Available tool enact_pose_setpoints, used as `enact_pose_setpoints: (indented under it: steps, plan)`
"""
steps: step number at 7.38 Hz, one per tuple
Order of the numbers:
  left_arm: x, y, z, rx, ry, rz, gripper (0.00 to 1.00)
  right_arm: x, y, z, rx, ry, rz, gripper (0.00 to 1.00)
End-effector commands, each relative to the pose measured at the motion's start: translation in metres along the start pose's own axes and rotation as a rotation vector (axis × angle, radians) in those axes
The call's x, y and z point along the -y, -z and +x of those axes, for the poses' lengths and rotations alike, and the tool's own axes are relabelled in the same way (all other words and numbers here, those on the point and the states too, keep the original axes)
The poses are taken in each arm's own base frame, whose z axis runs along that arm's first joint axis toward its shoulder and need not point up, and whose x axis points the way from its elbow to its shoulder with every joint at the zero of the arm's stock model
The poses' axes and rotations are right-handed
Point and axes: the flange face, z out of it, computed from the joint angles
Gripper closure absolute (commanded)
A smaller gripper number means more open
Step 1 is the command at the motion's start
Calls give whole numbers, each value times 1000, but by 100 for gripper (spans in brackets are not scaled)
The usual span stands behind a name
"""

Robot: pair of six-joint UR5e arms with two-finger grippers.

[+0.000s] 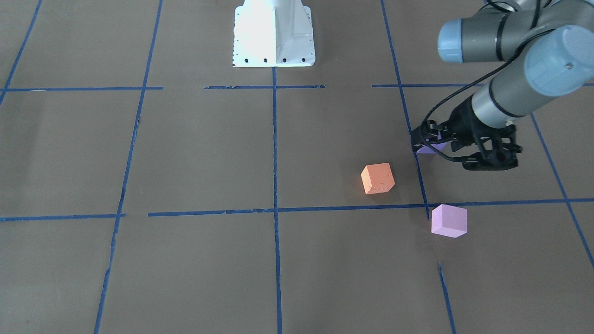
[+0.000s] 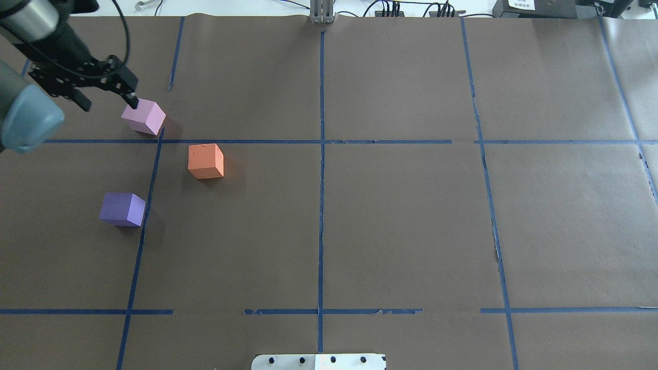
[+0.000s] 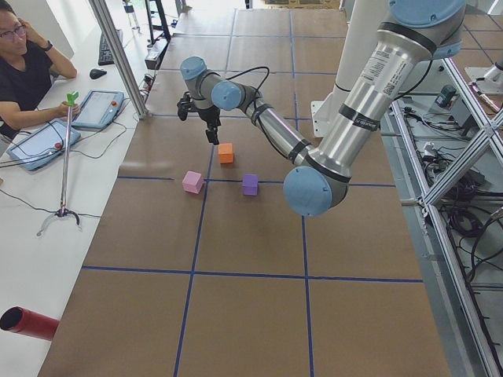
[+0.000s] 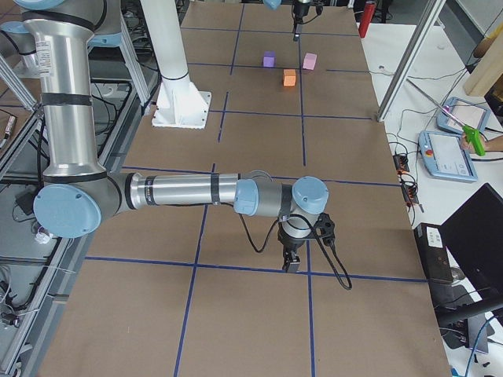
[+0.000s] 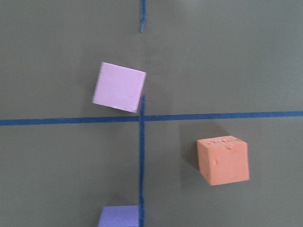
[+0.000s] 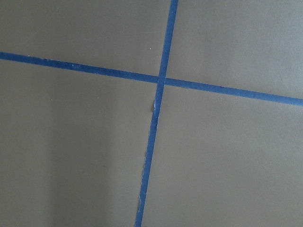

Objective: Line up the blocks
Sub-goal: 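Reach the left gripper down over the orange cube and close on it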

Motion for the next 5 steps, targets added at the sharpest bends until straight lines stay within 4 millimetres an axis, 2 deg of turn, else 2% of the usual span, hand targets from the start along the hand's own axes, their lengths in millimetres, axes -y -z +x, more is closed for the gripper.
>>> enact_pose_setpoints:
  steps: [1, 2, 4, 5]
  plan:
    - [-14, -61, 42, -33, 70, -37, 0, 0, 0, 0, 0, 0, 0, 0]
    - [-10, -78, 45, -33, 81, -39, 0, 0, 0, 0, 0, 0, 0, 0]
    - [-20, -108, 63, 42, 62, 37, 0, 0, 0, 0, 0, 0, 0, 0]
    - [-15, -115, 59, 44, 64, 40, 0, 0, 0, 0, 0, 0, 0, 0]
